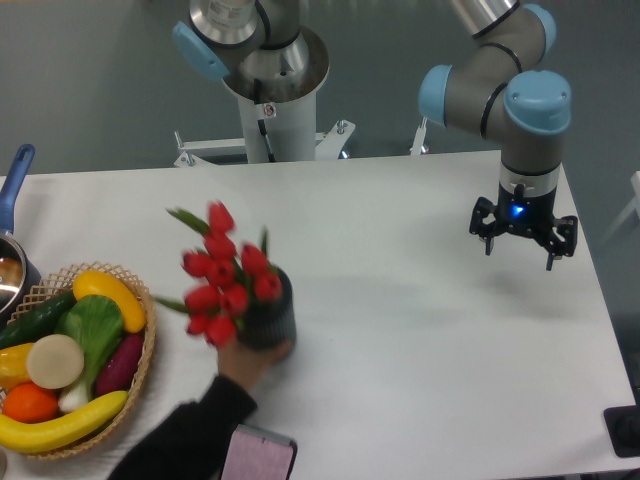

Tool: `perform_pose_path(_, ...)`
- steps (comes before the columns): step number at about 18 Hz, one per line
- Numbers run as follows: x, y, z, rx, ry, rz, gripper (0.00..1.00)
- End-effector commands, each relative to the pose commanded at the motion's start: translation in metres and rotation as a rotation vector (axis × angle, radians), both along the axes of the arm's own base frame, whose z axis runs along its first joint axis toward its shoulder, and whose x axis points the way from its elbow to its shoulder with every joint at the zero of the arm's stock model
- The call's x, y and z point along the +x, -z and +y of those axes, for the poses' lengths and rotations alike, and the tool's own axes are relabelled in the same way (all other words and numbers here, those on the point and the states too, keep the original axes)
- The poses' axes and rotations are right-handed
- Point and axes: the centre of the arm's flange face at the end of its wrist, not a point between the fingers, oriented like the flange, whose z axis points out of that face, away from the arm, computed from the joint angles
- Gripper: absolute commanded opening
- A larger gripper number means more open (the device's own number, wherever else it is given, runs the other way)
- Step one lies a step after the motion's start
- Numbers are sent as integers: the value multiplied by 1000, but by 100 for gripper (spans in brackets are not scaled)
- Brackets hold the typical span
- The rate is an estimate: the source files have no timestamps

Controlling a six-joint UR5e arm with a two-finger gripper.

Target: Pick up the flowers from the vase

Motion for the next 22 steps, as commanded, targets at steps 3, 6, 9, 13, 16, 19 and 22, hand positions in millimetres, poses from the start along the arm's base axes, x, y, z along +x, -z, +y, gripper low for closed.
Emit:
perform_pose_path(3, 2, 2, 0, -1, 0, -5, 100)
perform_pose_path(6, 5, 1, 2, 7, -7, -8, 100)
perform_pose_path(9, 9, 1, 8, 59, -111, -33, 100)
perform_pose_path(13, 13, -3, 19, 215, -97, -63, 100)
perform_pose_path(16, 29, -9, 35, 410, -22, -128, 100)
perform_pose_path(19, 45, -17, 52, 467, 20, -150, 100)
perform_pose_path(22, 61, -39, 75, 620, 49, -215, 100)
